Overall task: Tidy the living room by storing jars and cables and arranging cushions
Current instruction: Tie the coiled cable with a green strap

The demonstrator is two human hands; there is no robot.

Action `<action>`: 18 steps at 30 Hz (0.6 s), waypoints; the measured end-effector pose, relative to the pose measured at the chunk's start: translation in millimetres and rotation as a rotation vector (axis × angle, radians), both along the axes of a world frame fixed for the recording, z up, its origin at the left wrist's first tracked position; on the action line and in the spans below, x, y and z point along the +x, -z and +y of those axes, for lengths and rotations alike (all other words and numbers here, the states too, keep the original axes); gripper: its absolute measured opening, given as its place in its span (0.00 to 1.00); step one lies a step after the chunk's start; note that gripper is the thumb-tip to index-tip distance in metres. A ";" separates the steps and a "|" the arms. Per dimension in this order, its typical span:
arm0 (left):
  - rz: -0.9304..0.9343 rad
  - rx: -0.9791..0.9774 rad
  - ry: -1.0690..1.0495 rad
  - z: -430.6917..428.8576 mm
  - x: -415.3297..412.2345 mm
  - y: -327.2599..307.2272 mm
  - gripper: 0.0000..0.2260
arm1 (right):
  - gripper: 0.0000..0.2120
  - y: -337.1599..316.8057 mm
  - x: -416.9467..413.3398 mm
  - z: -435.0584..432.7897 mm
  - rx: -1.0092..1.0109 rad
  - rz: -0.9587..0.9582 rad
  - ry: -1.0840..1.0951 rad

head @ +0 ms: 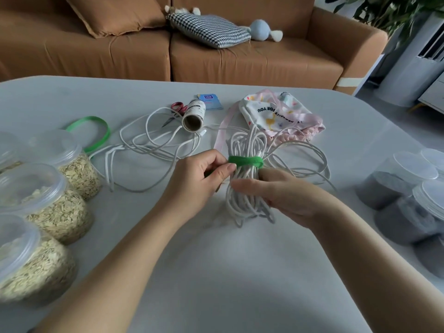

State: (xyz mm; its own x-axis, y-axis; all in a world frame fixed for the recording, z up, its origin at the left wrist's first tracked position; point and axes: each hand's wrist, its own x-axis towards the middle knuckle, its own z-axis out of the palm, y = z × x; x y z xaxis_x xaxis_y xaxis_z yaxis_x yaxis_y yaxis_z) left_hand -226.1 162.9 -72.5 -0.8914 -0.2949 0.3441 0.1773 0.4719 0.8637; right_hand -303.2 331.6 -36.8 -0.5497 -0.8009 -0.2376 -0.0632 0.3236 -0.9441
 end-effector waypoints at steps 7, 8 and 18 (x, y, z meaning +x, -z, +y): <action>-0.092 0.101 0.072 -15.9 2.2 -2.5 0.13 | 0.19 5.6 -7.0 -0.7 -0.176 -0.335 0.150; -0.110 0.140 0.080 -15.3 1.3 -3.9 0.14 | 0.20 5.4 -6.4 -0.9 -0.233 -0.391 0.140; -0.251 0.292 0.222 -13.1 2.5 -5.7 0.11 | 0.18 21.2 -3.7 -1.8 -0.201 -0.701 -0.043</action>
